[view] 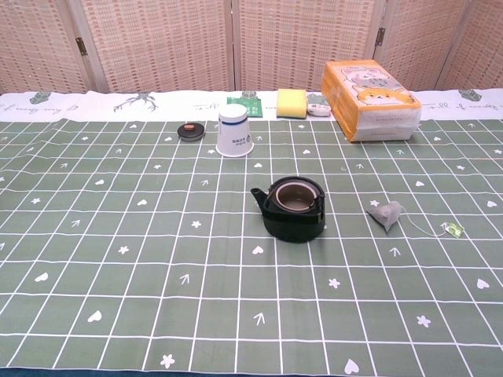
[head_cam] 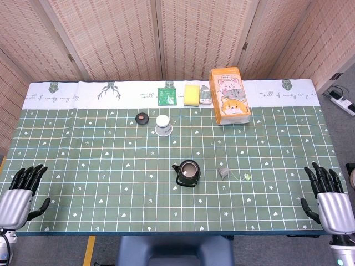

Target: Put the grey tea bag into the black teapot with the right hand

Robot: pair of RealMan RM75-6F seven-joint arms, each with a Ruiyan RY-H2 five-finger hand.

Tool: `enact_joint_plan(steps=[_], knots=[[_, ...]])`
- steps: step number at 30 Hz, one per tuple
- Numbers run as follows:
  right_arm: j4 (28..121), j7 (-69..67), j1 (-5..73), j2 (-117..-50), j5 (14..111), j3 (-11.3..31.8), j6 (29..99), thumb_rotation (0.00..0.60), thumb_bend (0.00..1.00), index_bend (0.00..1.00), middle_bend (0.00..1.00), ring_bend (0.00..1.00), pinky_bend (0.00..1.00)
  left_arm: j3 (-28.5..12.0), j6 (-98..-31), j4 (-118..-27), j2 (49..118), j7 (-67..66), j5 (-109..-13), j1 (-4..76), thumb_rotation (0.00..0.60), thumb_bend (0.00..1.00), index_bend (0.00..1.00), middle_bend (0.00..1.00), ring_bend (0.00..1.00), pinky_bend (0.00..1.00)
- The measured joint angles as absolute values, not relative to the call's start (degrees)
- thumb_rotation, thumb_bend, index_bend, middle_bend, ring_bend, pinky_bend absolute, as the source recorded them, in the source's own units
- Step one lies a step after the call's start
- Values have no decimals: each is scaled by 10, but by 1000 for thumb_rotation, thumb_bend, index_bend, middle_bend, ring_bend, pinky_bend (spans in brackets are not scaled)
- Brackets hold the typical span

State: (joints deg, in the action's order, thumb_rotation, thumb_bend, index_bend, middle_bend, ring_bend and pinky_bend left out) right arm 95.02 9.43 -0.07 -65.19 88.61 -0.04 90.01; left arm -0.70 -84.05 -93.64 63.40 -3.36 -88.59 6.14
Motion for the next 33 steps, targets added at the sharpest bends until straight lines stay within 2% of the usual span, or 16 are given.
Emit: enact_joint_plan(steps=[7, 12, 14, 27, 33], knots=[[952, 101, 15, -652, 898, 4, 882, 600, 386, 34, 0, 1, 0, -10, -850, -939, 632, -34, -882, 57, 600, 340, 28, 15, 0, 0], [955, 117, 49, -649, 896, 11, 824, 600, 387, 218, 0, 0, 0, -11, -854, -941, 629, -30, -884, 56, 600, 340, 28, 15, 0, 0], [955, 135, 68, -650, 889, 16, 791, 600, 387, 255, 0, 0, 0, -11, -855, -941, 627, -24, -883, 55, 600, 340, 28, 15, 0, 0], [924, 236, 152, -705, 824, 44, 674, 600, 387, 302, 0, 0, 0, -16, -869, -947, 609, 12, -882, 48, 600, 340, 28, 15, 0, 0], [909, 275, 184, -731, 798, 51, 641, 600, 387, 374, 0, 0, 0, -18, -868, -946, 606, 22, -880, 49, 600, 340, 28, 15, 0, 0]])
